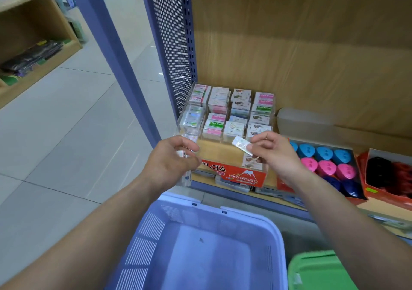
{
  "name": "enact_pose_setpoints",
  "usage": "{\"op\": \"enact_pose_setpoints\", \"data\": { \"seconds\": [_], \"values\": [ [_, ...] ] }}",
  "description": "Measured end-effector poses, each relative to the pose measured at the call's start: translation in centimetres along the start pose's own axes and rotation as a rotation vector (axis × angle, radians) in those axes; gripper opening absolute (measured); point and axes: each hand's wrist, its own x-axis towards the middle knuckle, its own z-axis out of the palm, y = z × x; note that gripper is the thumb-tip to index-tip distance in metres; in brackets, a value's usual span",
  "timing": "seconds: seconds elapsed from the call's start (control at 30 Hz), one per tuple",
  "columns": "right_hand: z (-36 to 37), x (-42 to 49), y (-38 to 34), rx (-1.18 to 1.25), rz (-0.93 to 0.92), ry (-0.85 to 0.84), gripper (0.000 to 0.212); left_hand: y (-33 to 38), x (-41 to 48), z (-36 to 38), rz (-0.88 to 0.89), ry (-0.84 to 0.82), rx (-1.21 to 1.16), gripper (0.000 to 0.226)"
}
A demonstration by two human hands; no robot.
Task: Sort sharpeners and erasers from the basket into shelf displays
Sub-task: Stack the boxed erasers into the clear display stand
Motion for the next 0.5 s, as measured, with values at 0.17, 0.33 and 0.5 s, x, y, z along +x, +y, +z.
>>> {"op": "enact_pose_setpoints", "data": {
  "seconds": [0.17, 0.33, 0.5],
  "values": [
    [-0.5, 5.0, -0.7, -0.334, -0.16, 0.09, 0.013, 0.2, 0.7, 0.8, 0.003, 0.009, 0.03, 0.017],
    [1.7, 9.4, -1.6, -0.621, -0.274, 0.043, 0.01, -0.1, 1.1, 0.8, -0.004, 0.026, 0.038, 0.015],
    [2.0, 11.0, -0.7, -0.766, -0.282, -0.035, 0.009, -0.4, 1.4, 0.6, -0.011, 0.036, -0.007, 0.015]
  ]
}}
